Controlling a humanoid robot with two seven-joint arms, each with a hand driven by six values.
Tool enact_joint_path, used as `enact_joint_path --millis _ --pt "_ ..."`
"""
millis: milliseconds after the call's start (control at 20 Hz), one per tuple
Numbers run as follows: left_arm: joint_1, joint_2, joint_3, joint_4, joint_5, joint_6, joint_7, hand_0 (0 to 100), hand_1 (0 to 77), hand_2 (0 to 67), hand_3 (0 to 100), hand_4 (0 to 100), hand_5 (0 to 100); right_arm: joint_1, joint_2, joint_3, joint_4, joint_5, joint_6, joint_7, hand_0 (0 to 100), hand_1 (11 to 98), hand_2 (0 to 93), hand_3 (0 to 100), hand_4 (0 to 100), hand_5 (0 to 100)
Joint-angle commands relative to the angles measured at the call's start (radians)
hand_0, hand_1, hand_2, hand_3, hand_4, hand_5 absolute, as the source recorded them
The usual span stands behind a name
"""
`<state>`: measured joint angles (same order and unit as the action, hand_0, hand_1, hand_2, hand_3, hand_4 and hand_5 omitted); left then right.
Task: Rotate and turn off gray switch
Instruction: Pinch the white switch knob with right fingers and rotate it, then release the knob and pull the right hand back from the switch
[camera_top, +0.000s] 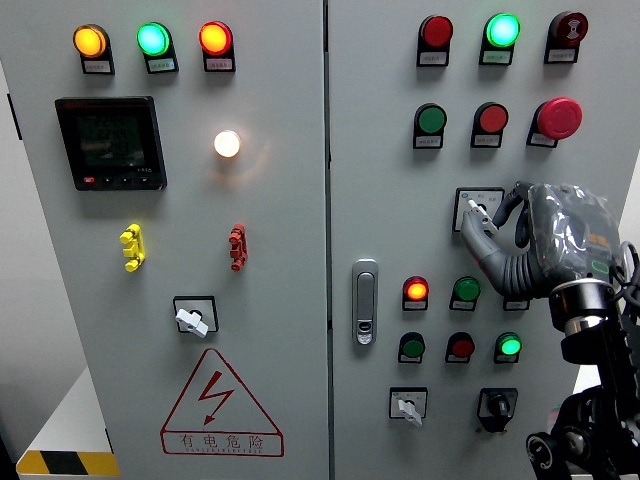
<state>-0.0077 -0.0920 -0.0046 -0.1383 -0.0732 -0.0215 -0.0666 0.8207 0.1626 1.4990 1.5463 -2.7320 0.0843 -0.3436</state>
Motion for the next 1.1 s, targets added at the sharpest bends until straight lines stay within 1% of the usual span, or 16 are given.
enact_joint_path --millis 0,200,250,300,400,450,650,1050 --pt "0.000 0.000 0.000 0.000 0.000 0.000 -0.001 0 0.0 12.9 18 9 12 0.000 0.0000 0.000 0.000 0.000 0.000 0.000 51 32.6 69.0 95 93 100" --pt "0.000 0.000 0.000 0.000 0.000 0.000 0.001 0 0.0 12.9 18 9 12 0.000 0.0000 -0.005 -0.003 0.000 0.000 -0.002 56 33.6 69.8 95 94 100" --pt "0.000 0.000 0.000 0.000 0.000 0.000 0.001 0 0.0 12.9 18 9 12 0.001 -0.0015 -0.005 -0.005 0.000 0.000 -0.002 57 33.7 69.3 95 94 100" --pt "0.000 0.000 0.000 0.000 0.000 0.000 -0.001 0 0.0 12.9 18 9 12 0.001 0.0000 -0.005 -0.005 0.000 -0.001 -0.002 57 33.9 69.1 95 94 100" --pt "0.000 0.000 0.000 0.000 0.000 0.000 -0.001 0 0.0 12.9 18 9 12 0.001 0.0000 -0.005 -0.005 0.000 -0.001 -0.002 59 34.0 68.4 95 94 100" --pt "0.000 0.000 0.000 0.000 0.000 0.000 0.001 0 0.0 12.9 18 9 12 0.001 0.0000 -0.006 -0.005 0.000 -0.001 -0.003 60 33.9 66.6 95 94 100" --pt "0.000 0.000 0.000 -0.001 0.001 0.000 -0.001 0 0.0 12.9 18 9 12 0.001 0.0000 -0.008 -0.003 0.000 -0.001 -0.002 65 33.4 65.6 96 94 100" --pt "0.000 0.000 0.000 0.000 0.000 0.000 0.001 0 0.0 12.9 18 9 12 0.003 0.0000 -0.009 -0.003 0.000 -0.001 -0.003 69 33.9 66.9 96 94 100"
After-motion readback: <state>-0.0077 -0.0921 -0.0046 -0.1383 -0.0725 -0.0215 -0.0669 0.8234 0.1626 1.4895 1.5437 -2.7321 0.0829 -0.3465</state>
